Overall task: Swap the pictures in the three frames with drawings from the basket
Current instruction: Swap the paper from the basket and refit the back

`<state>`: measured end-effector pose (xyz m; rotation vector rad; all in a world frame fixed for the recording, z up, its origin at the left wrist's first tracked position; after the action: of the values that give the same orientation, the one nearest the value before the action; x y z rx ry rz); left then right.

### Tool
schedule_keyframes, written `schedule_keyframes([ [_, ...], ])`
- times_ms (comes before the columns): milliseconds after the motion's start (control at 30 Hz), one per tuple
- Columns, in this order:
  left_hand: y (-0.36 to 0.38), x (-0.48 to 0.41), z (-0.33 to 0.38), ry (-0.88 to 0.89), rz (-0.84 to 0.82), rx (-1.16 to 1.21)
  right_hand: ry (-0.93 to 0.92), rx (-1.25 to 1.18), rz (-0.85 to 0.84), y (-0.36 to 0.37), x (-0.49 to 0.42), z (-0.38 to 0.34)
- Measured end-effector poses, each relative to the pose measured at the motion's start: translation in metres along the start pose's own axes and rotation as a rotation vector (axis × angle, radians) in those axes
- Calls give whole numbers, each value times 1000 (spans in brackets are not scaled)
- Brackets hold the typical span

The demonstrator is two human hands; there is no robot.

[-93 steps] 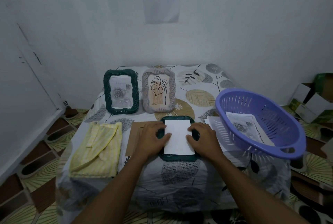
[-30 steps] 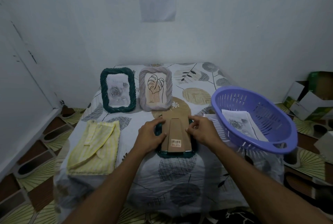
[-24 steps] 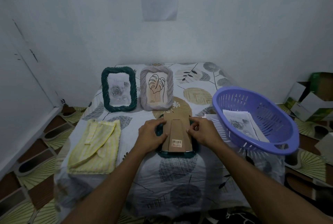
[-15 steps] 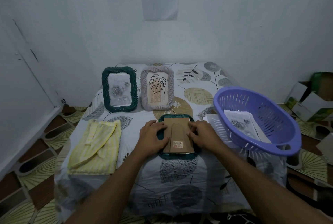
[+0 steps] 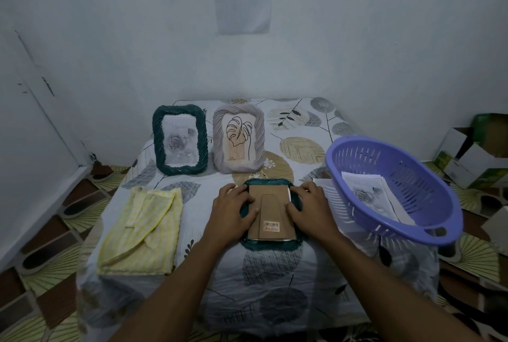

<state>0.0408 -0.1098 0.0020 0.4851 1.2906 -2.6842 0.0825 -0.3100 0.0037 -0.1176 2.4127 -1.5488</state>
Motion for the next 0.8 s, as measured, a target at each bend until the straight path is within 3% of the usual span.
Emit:
schedule_keyframes([
  [800, 0, 2, 0, -34, -55, -14, 6, 44, -15, 6, -6, 2],
])
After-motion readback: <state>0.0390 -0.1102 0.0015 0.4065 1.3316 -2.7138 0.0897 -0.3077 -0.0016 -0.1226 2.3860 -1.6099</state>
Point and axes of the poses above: each hand's wrist, its own x-axis away from the middle knuckle, its own y-axis out of the palm, z = x × y, the point moved 4 cm from there along -x, towards the middle knuckle, and after that the axes turned 7 degrees about x, right-handed, at the moved point
